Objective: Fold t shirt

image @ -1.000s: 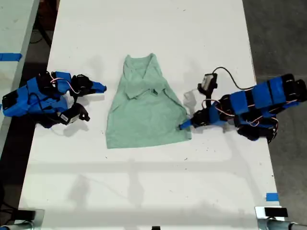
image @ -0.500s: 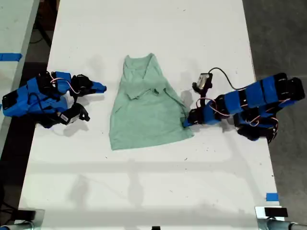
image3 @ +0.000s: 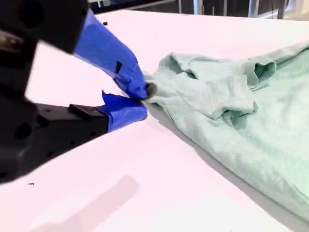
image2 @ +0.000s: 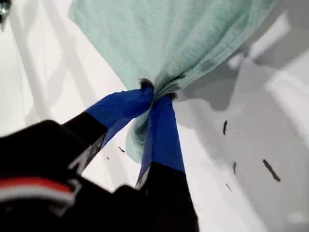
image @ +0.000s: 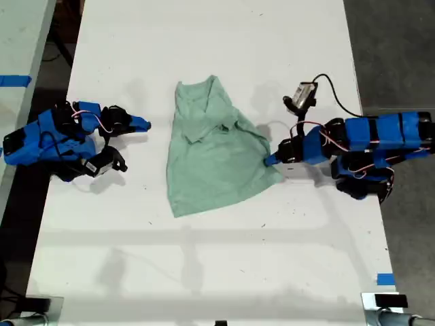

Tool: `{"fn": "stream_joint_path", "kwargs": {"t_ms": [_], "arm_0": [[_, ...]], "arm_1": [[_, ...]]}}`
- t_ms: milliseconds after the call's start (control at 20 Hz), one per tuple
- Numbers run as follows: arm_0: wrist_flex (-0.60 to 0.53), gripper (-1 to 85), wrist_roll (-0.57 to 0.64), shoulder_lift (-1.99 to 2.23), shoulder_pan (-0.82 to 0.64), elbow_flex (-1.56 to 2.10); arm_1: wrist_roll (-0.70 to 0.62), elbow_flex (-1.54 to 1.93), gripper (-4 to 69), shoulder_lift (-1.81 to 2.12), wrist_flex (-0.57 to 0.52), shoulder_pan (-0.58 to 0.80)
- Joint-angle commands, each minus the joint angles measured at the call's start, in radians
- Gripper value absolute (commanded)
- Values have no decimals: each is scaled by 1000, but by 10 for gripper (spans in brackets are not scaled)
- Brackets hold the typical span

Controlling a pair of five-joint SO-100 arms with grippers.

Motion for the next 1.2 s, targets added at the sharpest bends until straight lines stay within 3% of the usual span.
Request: {"fn": "stream_joint_path", "kwargs": {"t_ms": [0, 100, 200, 250, 350, 400, 550, 700, 850, 1000, 1100, 1150], "arm_0": [[-11, 23, 2, 9, -2, 38], [-11, 23, 0, 9, 0, 38], [-11, 23, 0, 9, 2, 38], [-11, 23, 0, 9, 3, 38], [-11, 23, 0, 9, 5, 38], [-11, 23, 0, 9, 5, 38], [-11, 24, 0, 9, 5, 38], [-11, 24, 0, 9, 5, 38], [-11, 24, 0, 9, 5, 38], [-11, 24, 0, 9, 5, 38], [-11, 24, 2, 9, 5, 38], [-11, 24, 2, 9, 5, 38]], "arm_1": [[-54, -259, 10, -209, -51, -51], [-97, -506, 10, -471, -23, -80], [-133, -828, 11, -767, 89, -101], [-152, -999, 54, -908, 161, -114], [-178, -1307, 359, -1143, 319, -132], [-175, -1387, 420, -1198, 370, -135], [-167, -1394, 457, -1158, 426, -138], [-133, -1258, 435, -962, 483, -130], [-80, -888, 366, -609, 416, -94], [-37, -350, 225, -141, 233, -41], [-29, -25, 59, 126, 127, -9], [-41, 123, 22, 247, 83, 5]]}}
